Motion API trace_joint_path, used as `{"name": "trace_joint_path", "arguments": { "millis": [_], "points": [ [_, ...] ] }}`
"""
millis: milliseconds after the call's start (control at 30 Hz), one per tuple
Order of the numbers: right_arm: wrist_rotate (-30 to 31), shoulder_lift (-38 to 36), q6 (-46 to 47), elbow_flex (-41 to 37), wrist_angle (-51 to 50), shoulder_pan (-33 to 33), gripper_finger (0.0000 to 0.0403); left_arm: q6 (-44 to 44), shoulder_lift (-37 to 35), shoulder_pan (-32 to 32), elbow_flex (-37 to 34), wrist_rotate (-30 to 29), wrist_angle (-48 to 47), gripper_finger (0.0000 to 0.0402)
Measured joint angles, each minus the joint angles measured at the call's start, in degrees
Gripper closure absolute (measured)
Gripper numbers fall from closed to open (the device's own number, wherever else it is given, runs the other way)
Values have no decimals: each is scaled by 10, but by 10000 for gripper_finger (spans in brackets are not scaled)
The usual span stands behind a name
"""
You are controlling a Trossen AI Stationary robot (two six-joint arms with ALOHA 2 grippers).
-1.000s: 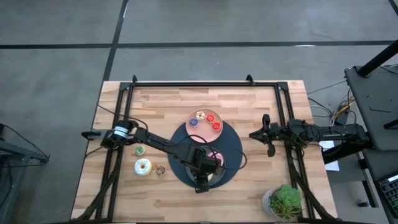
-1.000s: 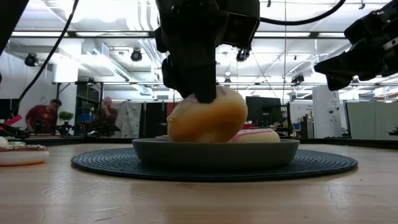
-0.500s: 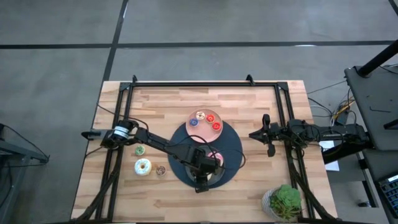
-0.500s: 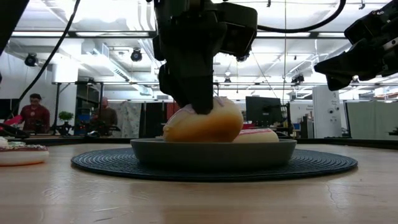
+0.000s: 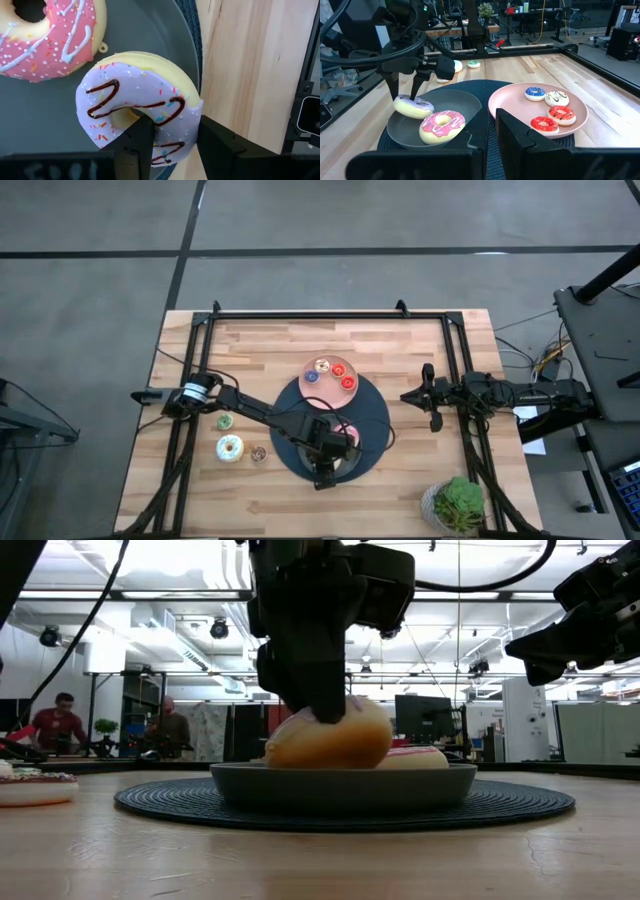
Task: Pick & Place donuts
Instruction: Put the large purple donut on the gray plate, then put the small green donut on the pink plate
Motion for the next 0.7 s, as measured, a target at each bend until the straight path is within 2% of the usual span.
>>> {"name": "trace_joint_path", "arguments": {
  "millis": [333, 700],
  "points": [
    [0, 0, 0, 0, 0, 0, 374, 2, 0, 0, 0, -2, 3, 287],
    [0, 0, 0, 0, 0, 0, 374, 3, 0, 0, 0, 19, 7, 215]
  ]
}}
